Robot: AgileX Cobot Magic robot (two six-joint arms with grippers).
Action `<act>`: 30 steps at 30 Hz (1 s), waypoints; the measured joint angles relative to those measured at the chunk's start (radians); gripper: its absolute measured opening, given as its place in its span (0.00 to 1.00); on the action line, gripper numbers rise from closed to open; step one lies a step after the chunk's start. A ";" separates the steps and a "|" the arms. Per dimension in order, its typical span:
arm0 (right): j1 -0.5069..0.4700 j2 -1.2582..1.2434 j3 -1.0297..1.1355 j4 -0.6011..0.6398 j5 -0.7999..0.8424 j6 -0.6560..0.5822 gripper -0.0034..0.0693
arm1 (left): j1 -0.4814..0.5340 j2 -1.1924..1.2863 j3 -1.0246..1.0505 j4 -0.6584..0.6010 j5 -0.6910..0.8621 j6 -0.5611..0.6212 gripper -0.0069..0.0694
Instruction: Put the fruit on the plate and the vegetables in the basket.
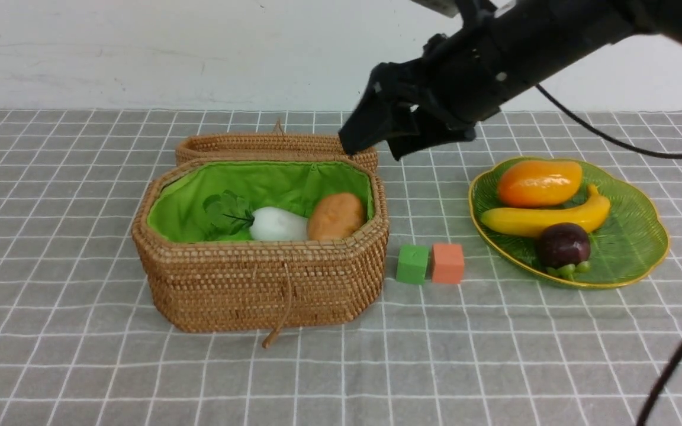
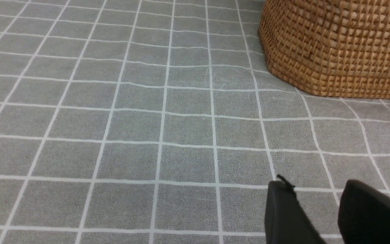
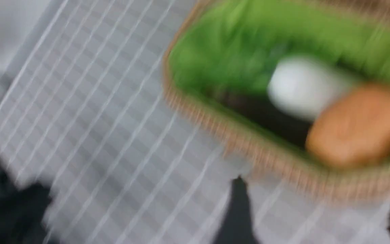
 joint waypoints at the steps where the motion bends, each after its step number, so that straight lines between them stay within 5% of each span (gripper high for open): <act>1: 0.001 -0.030 0.010 -0.044 0.036 0.059 0.59 | 0.000 0.000 0.000 0.006 0.000 0.000 0.40; 5: 0.001 -0.134 0.102 -0.217 0.063 0.199 0.17 | 0.000 0.000 0.000 0.015 0.000 0.000 0.40; 7: -0.001 -0.197 0.166 -0.308 0.077 0.263 0.05 | 0.000 0.000 0.000 0.015 0.000 0.000 0.40; 22: -0.001 -0.263 0.202 -0.400 0.079 0.289 0.03 | 0.000 0.000 0.000 0.016 0.000 0.000 0.40; 27: -0.001 -0.357 0.227 -0.499 0.060 0.163 0.03 | 0.000 0.000 0.000 0.016 0.000 0.000 0.40; 30: -0.015 -0.493 0.319 -0.556 -0.102 0.135 0.03 | 0.000 0.000 0.000 0.016 0.000 0.000 0.40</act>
